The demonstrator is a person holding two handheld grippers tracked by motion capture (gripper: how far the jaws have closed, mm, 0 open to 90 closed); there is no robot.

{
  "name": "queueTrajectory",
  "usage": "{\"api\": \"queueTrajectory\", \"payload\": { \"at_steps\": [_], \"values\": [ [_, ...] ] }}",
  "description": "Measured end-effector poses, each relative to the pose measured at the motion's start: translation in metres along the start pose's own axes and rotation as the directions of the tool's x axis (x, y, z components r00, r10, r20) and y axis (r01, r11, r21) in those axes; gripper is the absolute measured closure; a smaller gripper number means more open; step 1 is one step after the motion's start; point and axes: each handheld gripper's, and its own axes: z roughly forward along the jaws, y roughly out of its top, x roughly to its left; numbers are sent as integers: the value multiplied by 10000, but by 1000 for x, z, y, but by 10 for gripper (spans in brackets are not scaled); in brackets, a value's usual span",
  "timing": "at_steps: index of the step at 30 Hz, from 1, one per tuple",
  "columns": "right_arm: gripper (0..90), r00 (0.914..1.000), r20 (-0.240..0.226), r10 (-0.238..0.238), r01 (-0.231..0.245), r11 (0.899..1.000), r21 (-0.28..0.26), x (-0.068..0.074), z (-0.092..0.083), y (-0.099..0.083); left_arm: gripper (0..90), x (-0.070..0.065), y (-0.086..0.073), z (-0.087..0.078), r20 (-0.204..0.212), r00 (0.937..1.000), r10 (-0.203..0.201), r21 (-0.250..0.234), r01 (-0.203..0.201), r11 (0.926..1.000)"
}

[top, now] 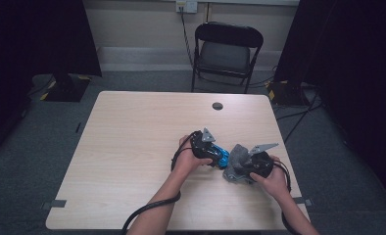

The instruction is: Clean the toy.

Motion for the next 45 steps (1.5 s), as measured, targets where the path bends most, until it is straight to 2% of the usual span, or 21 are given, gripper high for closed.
{"api": "queueTrajectory", "payload": {
  "at_steps": [11, 16, 19, 29, 35, 40, 45],
  "values": [
    [762, 9988, -434, -234, 231, 9997, -62, 26, 2, -7, 54, 0, 0, 0, 16, 10000, 20, 24, -20, 10000],
    [762, 9979, -624, -191, 188, 9998, -61, 35, 6, -6, 54, 0, 0, 0, 15, 10000, 21, 35, -21, 10000],
    [764, 9978, -567, -350, 344, 9993, -114, 41, 9, -5, 55, 0, 0, 0, 12, 10000, 16, 41, -16, 10000],
    [764, 9921, -996, -761, 757, 9971, -82, 64, 22, 4, 54, 0, 0, 0, 8, 10000, 9, 14, -9, 10000],
    [764, 9900, -1111, -865, 866, 9962, -41, 69, 24, 5, 54, 0, 0, 0, 3, 10000, -9, 13, 9, 10000],
    [764, 9831, -1489, -1062, 1070, 9943, -26, 74, 24, 4, 54, -1, 0, 0, 1, 10000, -42, -35, 42, 10000],
    [764, 9732, -1774, -1461, 1483, 9889, -9, 82, 14, -2, 55, 0, 0, 0, 16, 10000, -20, 4, 20, 10000]
  ]
}}
